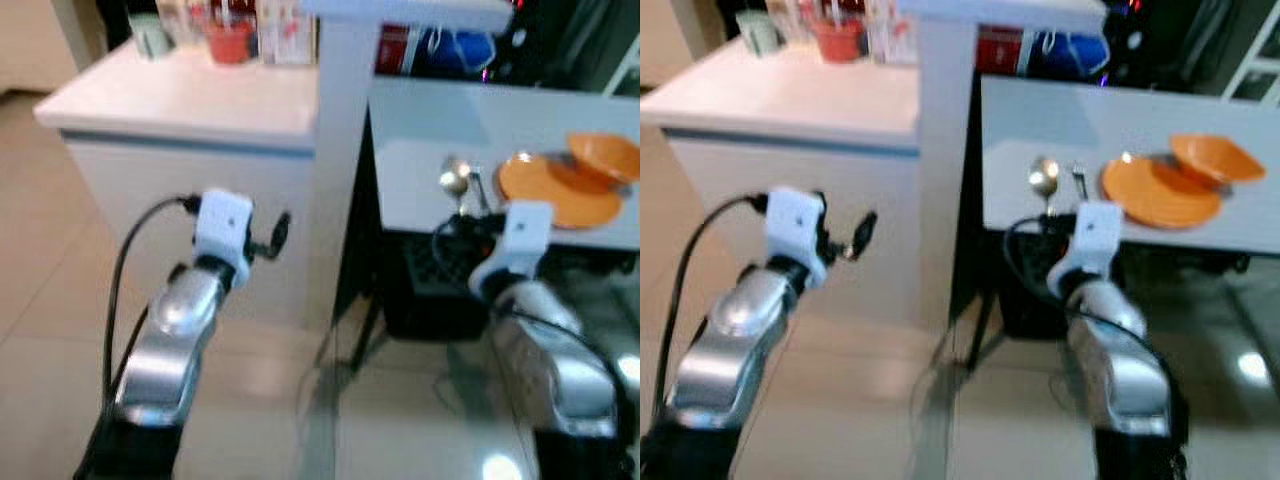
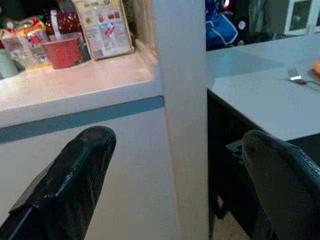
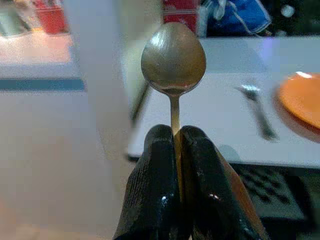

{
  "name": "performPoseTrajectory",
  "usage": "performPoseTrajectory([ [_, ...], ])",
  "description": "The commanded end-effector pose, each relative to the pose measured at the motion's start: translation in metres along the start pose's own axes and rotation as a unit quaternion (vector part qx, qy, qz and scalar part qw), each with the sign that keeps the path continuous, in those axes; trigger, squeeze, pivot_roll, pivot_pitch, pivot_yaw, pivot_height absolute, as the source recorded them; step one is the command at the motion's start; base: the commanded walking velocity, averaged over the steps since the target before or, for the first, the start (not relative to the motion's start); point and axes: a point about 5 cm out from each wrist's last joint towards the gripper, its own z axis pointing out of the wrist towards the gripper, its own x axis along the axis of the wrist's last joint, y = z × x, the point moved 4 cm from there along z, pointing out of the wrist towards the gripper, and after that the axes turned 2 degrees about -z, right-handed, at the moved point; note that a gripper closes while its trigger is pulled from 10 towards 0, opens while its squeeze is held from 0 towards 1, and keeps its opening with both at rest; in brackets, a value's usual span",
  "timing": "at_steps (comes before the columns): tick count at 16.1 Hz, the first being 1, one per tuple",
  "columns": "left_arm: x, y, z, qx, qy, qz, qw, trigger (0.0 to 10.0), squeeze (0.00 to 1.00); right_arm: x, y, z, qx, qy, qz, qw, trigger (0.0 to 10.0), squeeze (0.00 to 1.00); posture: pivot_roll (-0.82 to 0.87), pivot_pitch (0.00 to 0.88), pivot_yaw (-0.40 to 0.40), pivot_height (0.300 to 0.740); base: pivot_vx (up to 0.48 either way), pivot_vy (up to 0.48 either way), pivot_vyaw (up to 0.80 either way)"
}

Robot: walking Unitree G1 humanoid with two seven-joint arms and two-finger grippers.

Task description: Setting the table

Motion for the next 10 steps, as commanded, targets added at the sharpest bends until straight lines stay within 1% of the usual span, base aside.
performPoseTrajectory([
  [1, 0.002, 0.004, 0.003, -0.005, 0.001, -0.001, 1.000, 10.0, 0.00, 0.009, 0.004, 0.000, -0.005, 0.014, -0.002, 1.000, 10.0, 0.00, 0.01, 0.000, -0.032, 0.740, 0.000, 0.480, 0.00],
  [2, 0.006, 0.003, 0.002, 0.002, 0.014, 0.006, 1.000, 10.0, 0.00, 0.010, 0.006, 0.001, -0.005, 0.014, -0.003, 1.000, 10.0, 0.00, 0.02, 0.000, -0.034, 0.740, 0.000, 0.000, 0.00],
  [3, 0.008, 0.003, 0.001, 0.006, 0.022, 0.003, 1.000, 10.0, 0.00, 0.011, 0.007, 0.002, -0.004, 0.014, -0.003, 1.000, 10.0, 0.00, 0.02, 0.000, -0.037, 0.740, 0.000, 0.000, 0.00],
  [4, 0.010, 0.001, 0.000, 0.012, 0.025, -0.002, 1.000, 10.0, 0.00, 0.013, 0.005, 0.004, 0.002, 0.013, -0.003, 1.000, 10.0, 0.00, 0.02, 0.000, -0.039, 0.740, 0.000, 0.000, 0.00],
  [5, 0.010, -0.001, 0.001, 0.016, 0.025, 0.007, 1.000, 10.0, 0.00, 0.014, 0.002, 0.006, 0.008, 0.011, -0.006, 1.000, 10.0, 0.00, 0.02, 0.000, -0.041, 0.740, 0.000, 0.000, 0.00],
  [7, 0.016, 0.001, 0.003, 0.015, 0.044, 0.014, 0.999, 10.0, 0.00, 0.017, -0.001, 0.008, 0.022, 0.011, -0.008, 1.000, 10.0, 0.00, 0.02, 0.000, -0.048, 0.740, 0.000, 0.000, 0.00],
  [8, 0.018, 0.002, 0.003, 0.013, 0.050, 0.011, 0.999, 10.0, 0.00, 0.016, -0.001, 0.009, 0.022, 0.009, -0.003, 1.000, 10.0, 0.00, 0.02, 0.000, -0.049, 0.740, 0.000, 0.000, 0.00],
  [10, 0.019, 0.004, 0.002, 0.007, 0.053, 0.011, 0.999, 10.0, 0.00, 0.015, -0.001, 0.012, 0.021, 0.005, -0.001, 1.000, 10.0, 0.00, 0.02, 0.000, -0.053, 0.740, 0.276, 0.000, 0.00],
])
